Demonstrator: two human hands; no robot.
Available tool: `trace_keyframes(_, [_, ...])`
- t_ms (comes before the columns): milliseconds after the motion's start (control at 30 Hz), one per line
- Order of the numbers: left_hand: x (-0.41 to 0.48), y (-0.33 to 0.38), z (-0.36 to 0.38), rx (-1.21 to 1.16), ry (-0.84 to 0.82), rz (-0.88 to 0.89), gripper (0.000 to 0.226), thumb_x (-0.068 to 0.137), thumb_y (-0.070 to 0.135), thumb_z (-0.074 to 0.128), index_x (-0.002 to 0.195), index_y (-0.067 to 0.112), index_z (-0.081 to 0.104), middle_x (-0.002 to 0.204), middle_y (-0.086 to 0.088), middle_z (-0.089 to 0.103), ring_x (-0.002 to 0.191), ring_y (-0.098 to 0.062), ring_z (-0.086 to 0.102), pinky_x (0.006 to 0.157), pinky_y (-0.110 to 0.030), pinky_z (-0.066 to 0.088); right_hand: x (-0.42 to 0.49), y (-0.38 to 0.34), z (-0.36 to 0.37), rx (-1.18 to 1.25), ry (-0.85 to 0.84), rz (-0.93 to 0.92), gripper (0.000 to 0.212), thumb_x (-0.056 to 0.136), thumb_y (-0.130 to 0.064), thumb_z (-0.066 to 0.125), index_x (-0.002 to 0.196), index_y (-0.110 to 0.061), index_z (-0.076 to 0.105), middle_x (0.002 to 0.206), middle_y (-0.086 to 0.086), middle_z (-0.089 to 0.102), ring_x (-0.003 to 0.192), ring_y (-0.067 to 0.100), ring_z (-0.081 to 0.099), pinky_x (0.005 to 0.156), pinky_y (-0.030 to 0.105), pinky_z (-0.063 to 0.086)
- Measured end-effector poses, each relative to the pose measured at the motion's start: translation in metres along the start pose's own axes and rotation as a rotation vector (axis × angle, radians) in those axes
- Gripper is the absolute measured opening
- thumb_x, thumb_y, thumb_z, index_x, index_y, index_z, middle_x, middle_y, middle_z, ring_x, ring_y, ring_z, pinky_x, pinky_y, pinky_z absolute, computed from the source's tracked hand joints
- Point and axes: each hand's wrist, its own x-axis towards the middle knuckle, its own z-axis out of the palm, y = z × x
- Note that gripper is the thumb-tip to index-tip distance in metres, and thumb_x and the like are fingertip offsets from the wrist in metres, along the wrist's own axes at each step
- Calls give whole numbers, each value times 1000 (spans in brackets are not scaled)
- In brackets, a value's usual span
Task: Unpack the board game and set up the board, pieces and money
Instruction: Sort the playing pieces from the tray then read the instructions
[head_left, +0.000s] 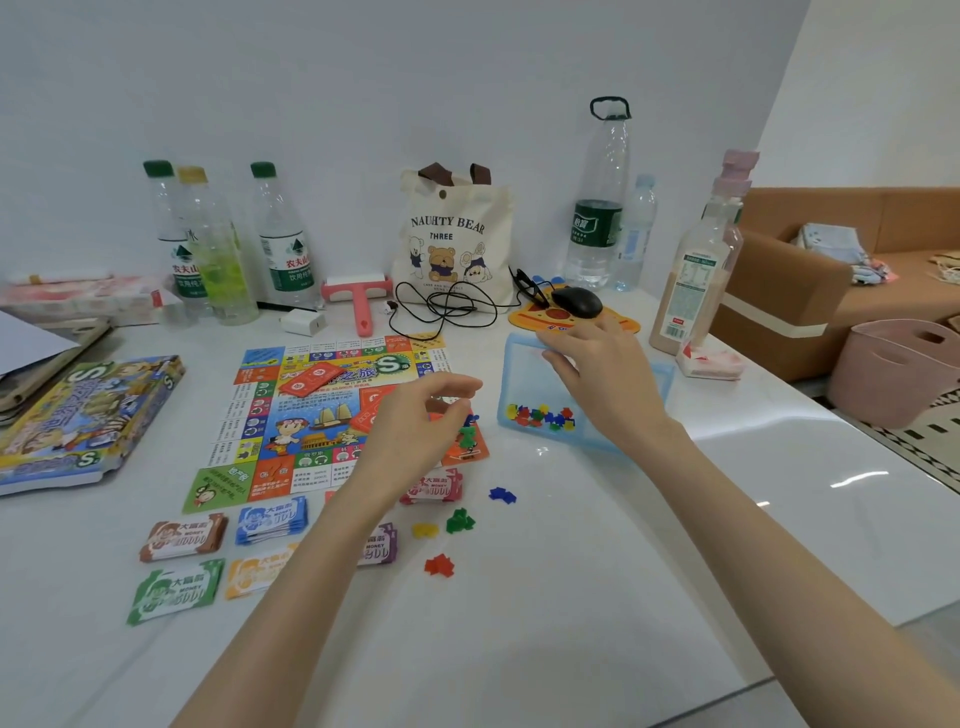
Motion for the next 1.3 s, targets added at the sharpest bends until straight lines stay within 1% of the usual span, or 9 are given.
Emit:
trace_keyframes(167, [-3, 0, -2, 10, 11, 11, 26, 94, 13, 55, 110, 30, 67, 103, 19, 64, 90, 7, 56, 61, 4, 39, -7, 0, 0, -65, 68, -91, 27, 85, -13, 71, 112, -11, 71, 90, 9, 72, 80, 33, 58, 66, 41, 45])
trace_keyframes(367, [-7, 0, -3, 16, 15, 22, 25, 94, 13, 56, 108, 30, 68, 101, 20, 64, 87, 10, 55, 64, 2, 40, -22, -5, -3, -56, 114, -148, 35, 80, -8, 76, 114, -9, 70, 90, 9, 70, 79, 32, 59, 60, 38, 43])
trace_keyframes(600, [-12, -3, -5, 19, 14, 19, 25, 94, 13, 56, 109, 30, 68, 102, 20, 64, 87, 9, 56, 64, 2, 40, -29, -7, -7, -68, 142, -163, 43, 73, -6, 82, 114, -8, 70, 93, 9, 70, 81, 32, 60, 61, 35, 40])
trace_keyframes(733, [-12, -3, -5, 37, 12, 5, 25, 95, 15, 55, 111, 30, 67, 104, 21, 63, 87, 11, 54, 64, -4, 42, -31, -9, -7, -45, 123, -178, 52, 65, -2, 86, 114, -7, 70, 96, 10, 70, 83, 33, 61, 63, 36, 41])
trace_keyframes(867, [-11, -4, -7, 31, 16, 2, 24, 95, 16, 56, 111, 30, 67, 104, 21, 63, 88, 12, 54, 65, -2, 42, -30, -8, -6, 16, 163, -153, 41, 76, -2, 79, 115, -7, 70, 95, 10, 70, 83, 33, 60, 64, 35, 39])
trace_keyframes(1000, [-7, -4, -10, 24, 22, 1, 24, 94, 15, 56, 109, 31, 67, 103, 21, 64, 88, 12, 55, 65, 2, 40, -12, -6, -1, 67, 177, -132, 30, 81, -4, 72, 111, -5, 71, 93, 11, 70, 80, 35, 58, 66, 42, 44])
trace_keyframes(1133, [1, -1, -14, 6, 13, 6, 24, 94, 15, 56, 108, 32, 67, 100, 23, 63, 88, 11, 55, 65, 2, 39, 19, 5, 14, 57, 86, -80, 26, 87, -10, 66, 112, -10, 72, 93, 11, 70, 81, 35, 53, 67, 43, 40])
trace_keyframes(1200, [6, 0, -17, -17, 9, 11, 24, 94, 14, 55, 107, 31, 67, 101, 22, 64, 91, 6, 58, 69, -3, 42, 36, 8, 23, 37, 33, -51, 25, 93, -15, 60, 116, -13, 70, 95, 10, 70, 86, 35, 53, 69, 40, 35])
trace_keyframes(1300, [17, 1, -21, -31, 16, 7, 25, 94, 13, 56, 105, 31, 67, 101, 21, 65, 94, 0, 60, 77, -14, 46, 58, 9, 32, -12, -51, -2, 28, 101, -23, 47, 121, -19, 66, 102, 8, 69, 96, 33, 52, 76, 39, 35])
